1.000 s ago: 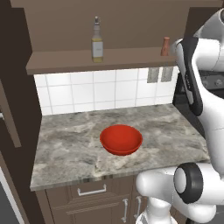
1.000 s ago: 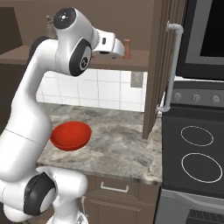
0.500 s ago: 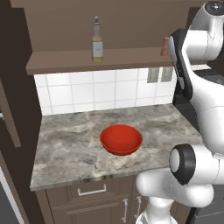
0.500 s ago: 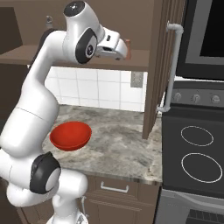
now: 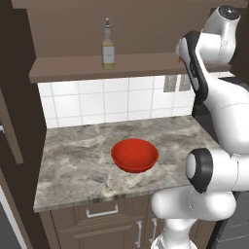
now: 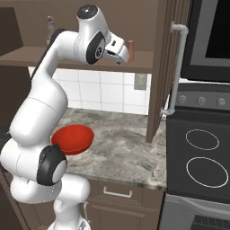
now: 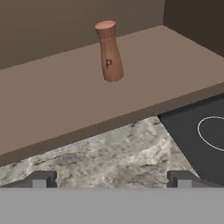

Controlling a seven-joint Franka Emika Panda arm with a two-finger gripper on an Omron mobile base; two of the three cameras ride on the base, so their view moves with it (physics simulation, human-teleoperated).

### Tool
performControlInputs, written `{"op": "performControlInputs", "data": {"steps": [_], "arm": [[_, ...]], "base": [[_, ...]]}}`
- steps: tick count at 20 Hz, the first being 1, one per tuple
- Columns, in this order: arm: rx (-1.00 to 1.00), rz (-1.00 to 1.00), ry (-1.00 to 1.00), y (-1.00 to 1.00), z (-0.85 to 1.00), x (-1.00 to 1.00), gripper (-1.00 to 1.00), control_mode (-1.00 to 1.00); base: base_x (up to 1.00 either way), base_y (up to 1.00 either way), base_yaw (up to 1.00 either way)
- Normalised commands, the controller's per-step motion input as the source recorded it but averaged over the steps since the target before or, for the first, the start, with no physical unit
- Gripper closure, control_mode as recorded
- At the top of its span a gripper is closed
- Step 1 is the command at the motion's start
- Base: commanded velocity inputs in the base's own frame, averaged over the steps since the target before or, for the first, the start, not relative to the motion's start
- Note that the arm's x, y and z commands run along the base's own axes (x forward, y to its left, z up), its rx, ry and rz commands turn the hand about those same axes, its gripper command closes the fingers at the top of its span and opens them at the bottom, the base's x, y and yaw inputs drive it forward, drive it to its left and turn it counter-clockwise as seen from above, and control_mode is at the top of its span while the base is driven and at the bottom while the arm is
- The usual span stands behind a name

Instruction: Retrieve the bottle and the shaker from the cabinet and place them next to the mixing bowl on the counter. Then add garlic from the fridge to the mixing bowl.

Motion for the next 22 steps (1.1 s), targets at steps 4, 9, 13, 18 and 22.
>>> {"op": "performControlInputs", "data": {"steps": [4,9,13,18,22], "arm": [[0.07,0.00,-0.01,0.00,0.00,0.45,-1.00,-1.00],[0.03,0.00,-0.12,-0.01,-0.02,0.19,-1.00,-1.00],[0.00,0.01,-0.23,0.00,0.00,0.00,-1.00,-1.00],[0.00,0.00,-0.20,0.00,0.00,0.00,-1.00,-1.00],[0.00,0.00,-0.08,0.00,0.00,0.00,-1.00,-1.00]], "base": [[0.00,0.00,0.00],[0.00,0.00,0.00],[0.00,0.00,0.00],[0.00,0.00,0.00],[0.00,0.00,0.00]]}}
